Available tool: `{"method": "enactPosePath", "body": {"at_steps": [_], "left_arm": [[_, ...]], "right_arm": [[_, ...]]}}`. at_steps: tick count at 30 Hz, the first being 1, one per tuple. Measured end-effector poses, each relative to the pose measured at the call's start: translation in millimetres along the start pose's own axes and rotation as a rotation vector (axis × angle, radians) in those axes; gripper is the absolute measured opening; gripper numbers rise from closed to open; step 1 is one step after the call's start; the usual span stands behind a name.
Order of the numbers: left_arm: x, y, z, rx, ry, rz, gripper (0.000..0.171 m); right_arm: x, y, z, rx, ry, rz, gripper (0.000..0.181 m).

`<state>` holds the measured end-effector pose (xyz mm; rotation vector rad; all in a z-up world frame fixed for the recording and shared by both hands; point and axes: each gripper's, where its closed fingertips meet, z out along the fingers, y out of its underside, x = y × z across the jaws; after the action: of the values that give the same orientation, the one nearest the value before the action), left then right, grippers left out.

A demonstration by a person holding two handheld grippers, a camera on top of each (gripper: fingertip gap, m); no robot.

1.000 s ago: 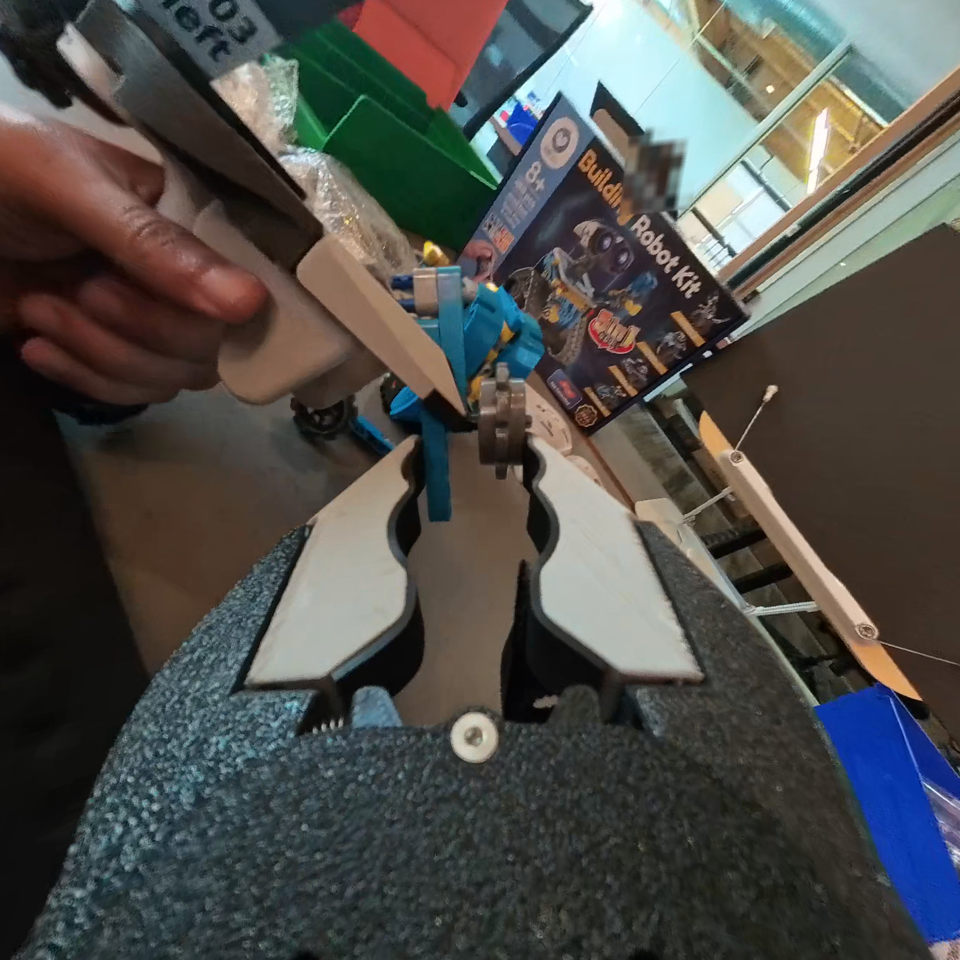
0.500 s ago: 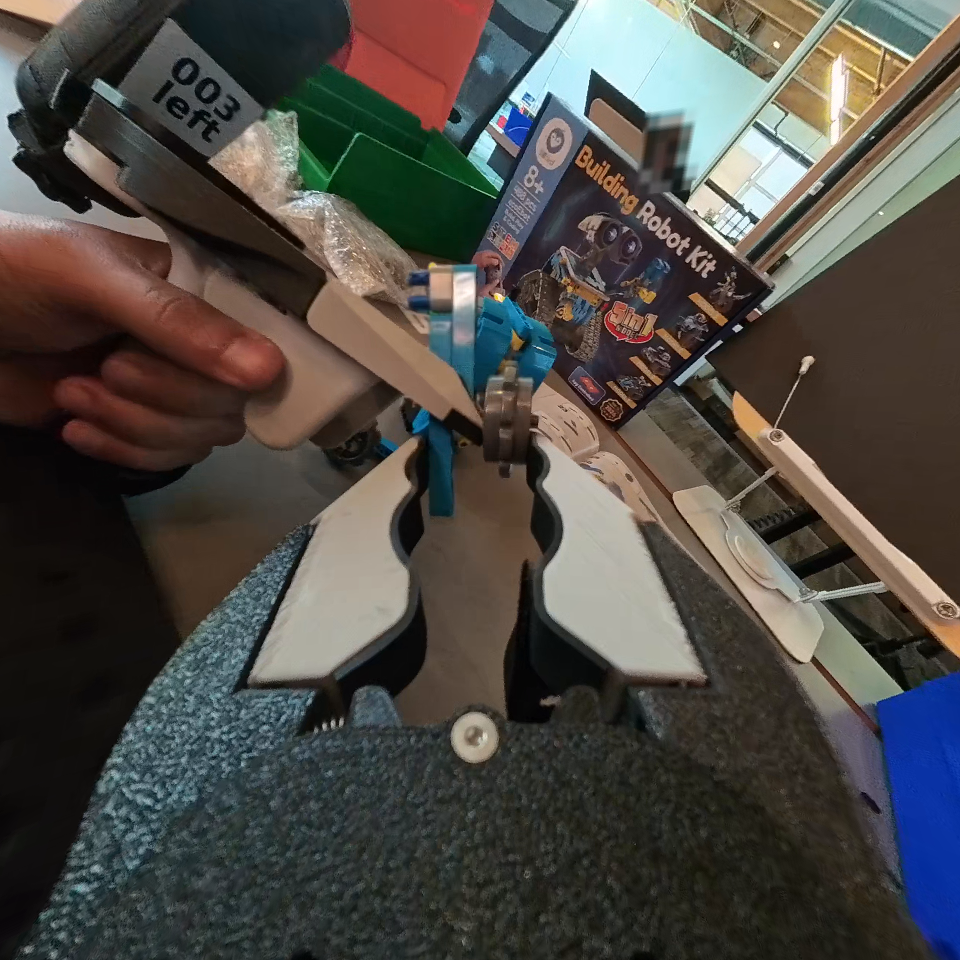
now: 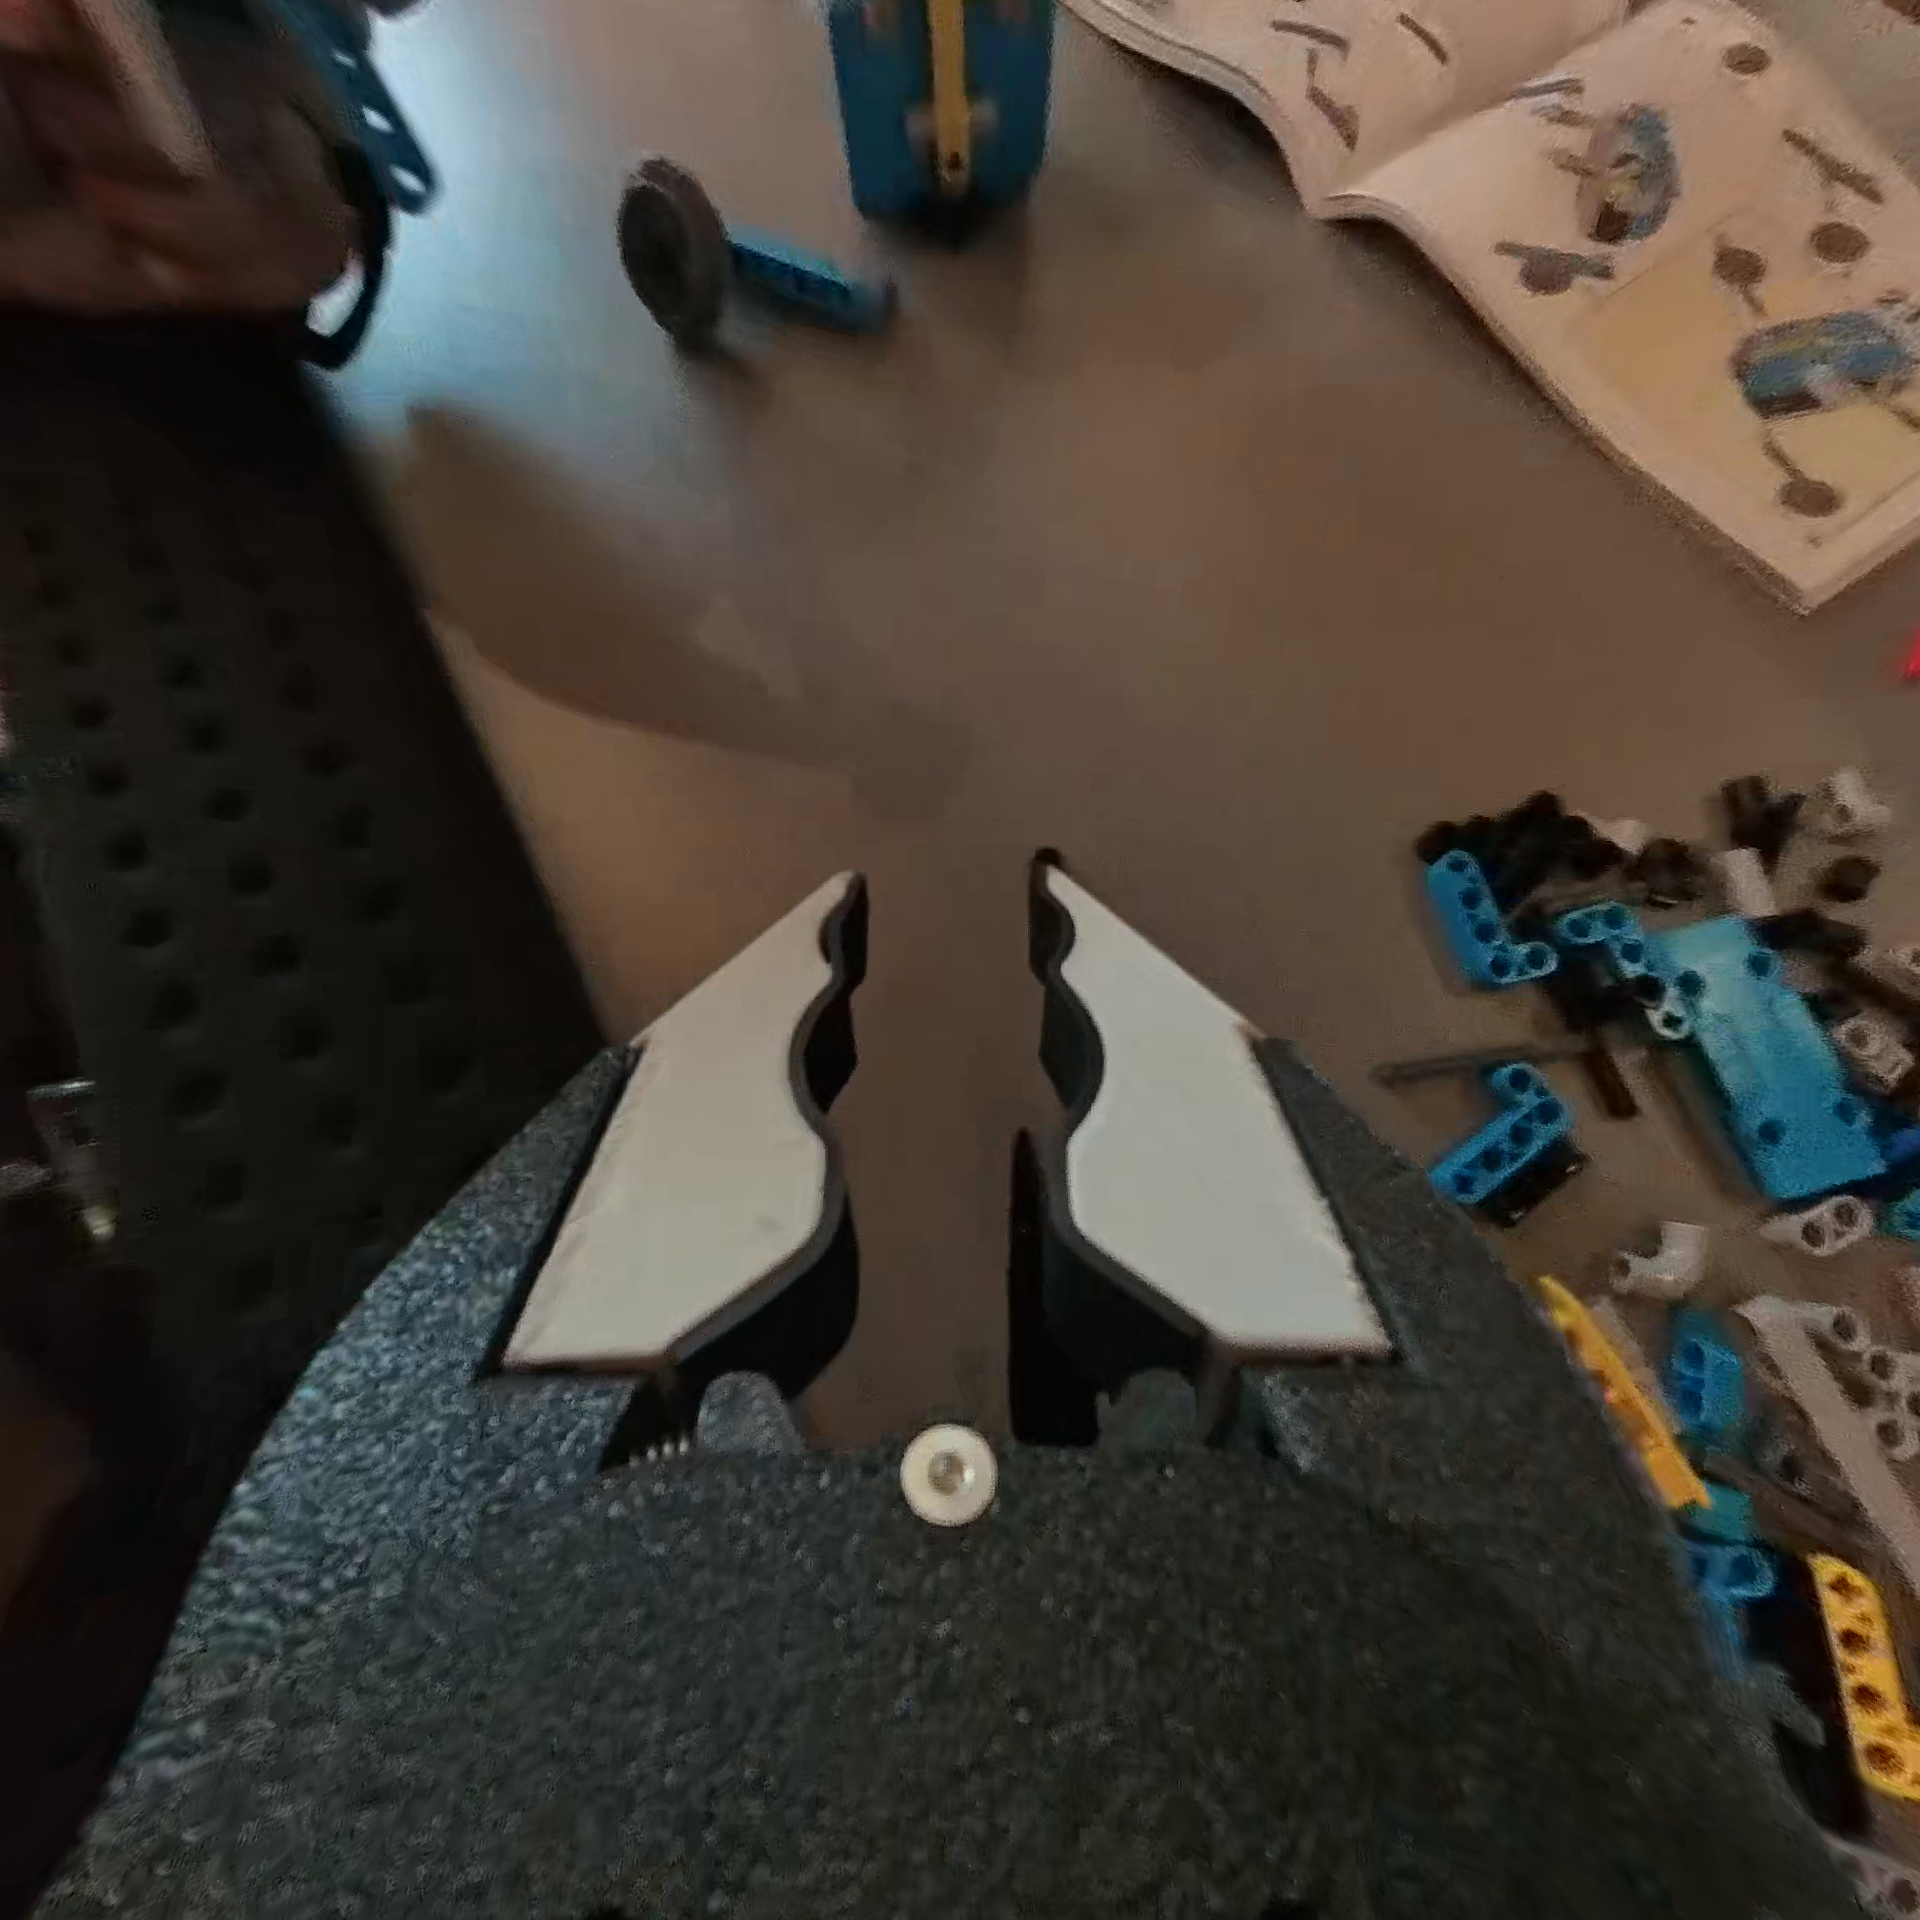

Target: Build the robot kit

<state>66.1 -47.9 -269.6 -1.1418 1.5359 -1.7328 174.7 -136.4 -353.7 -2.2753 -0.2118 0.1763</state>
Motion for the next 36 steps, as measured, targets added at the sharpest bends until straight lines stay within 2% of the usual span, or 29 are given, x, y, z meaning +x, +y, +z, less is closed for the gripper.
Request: {"method": "enactPosePath", "body": {"at_steps": [9, 14, 17, 23, 32, 34, 36], "left_arm": [[12, -6, -2, 0.045, 0.089, -0.018, 0.007], [14, -11, -5, 0.081, 0.132, -0.055, 0.007], [11, -16, -9, 0.114, 0.146, -0.1, 0.007], [6, -19, -12, 0.14, 0.15, -0.143, 0.007], [7, -16, -8, 0.12, 0.154, -0.137, 0.007], [7, -16, -7, 0.12, 0.151, -0.13, 0.007], [7, -16, -7, 0.123, 0.149, -0.126, 0.007]], "right_arm": [[17, 14, 40, -0.144, 0.019, -0.032, 0.019], [19, 14, 40, -0.119, -0.004, -0.005, 0.007], [19, 14, 40, -0.105, -0.017, -0.019, 0.007], [19, 16, 37, -0.105, -0.007, -0.028, 0.019], [22, 13, 40, -0.096, -0.03, -0.013, 0.006], [8, 0, 42, -0.04, -0.085, 0.004, 0.007], [-15, -43, 34, 0.136, -0.172, 0.046, 0.006]]}}
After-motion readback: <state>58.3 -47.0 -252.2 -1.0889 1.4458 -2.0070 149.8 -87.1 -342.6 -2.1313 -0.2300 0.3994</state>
